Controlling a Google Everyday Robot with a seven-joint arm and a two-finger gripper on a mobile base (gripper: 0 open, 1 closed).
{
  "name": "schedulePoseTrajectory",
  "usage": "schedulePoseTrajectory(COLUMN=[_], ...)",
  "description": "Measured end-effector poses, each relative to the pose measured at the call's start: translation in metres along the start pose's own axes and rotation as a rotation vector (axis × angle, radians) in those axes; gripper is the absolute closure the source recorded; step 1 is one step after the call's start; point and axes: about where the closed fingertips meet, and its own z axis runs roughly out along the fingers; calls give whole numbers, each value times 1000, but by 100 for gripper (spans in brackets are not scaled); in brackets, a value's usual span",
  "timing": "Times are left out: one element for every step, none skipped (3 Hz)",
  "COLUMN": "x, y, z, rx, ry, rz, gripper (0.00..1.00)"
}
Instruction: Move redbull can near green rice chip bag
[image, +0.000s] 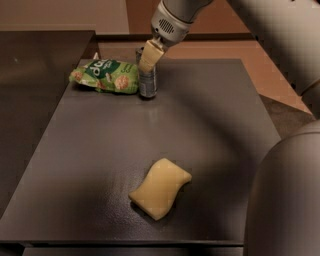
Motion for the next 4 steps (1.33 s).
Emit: schedulePoseTrajectory(x=[5,10,9,9], y=[-1,-1,-1,0], z=[14,22,25,27], rx=[-10,-14,-17,-19], ry=[17,12,14,15], rz=[10,18,17,16], gripper=[84,60,37,13])
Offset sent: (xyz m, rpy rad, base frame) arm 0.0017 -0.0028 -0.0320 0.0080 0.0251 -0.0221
